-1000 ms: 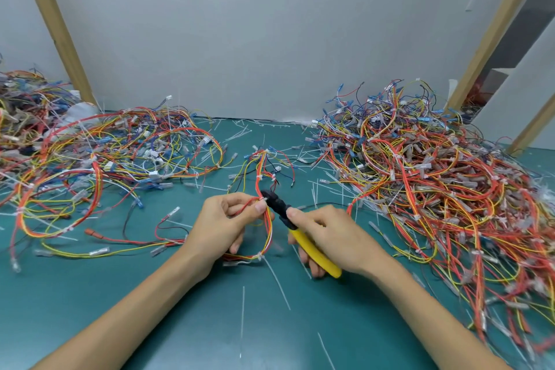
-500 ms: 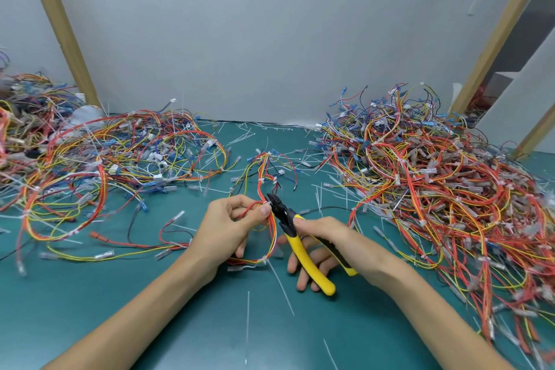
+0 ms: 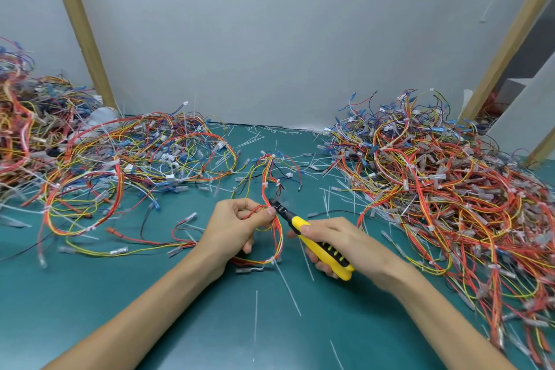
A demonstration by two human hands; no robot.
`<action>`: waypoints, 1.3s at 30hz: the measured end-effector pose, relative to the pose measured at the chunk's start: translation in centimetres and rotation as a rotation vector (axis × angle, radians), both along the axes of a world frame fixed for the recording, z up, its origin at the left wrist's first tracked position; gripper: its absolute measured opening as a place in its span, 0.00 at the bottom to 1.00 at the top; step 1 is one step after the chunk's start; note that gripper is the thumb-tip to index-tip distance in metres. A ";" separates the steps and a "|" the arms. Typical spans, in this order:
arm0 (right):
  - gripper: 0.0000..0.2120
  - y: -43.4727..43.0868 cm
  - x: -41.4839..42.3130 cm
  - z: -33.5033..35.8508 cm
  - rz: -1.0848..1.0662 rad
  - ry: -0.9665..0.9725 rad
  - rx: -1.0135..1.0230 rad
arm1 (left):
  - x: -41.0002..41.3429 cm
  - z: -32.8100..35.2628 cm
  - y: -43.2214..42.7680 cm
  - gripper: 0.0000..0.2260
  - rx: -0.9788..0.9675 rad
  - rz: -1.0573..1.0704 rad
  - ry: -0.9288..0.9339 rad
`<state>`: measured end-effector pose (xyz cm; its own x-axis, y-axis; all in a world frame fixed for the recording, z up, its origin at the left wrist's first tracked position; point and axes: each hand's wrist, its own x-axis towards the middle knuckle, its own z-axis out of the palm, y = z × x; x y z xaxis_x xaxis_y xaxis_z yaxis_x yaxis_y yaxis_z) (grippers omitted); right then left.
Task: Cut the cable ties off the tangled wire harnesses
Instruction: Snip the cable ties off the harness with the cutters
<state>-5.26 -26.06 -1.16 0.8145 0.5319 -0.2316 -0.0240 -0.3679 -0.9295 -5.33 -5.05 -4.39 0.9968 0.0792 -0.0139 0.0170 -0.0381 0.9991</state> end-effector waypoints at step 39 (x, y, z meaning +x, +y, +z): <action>0.22 1.1 -0.1 -2.3 -0.233 -0.777 -0.376 | 0.3 -0.6 0.5 0.07 -0.155 -0.133 -0.040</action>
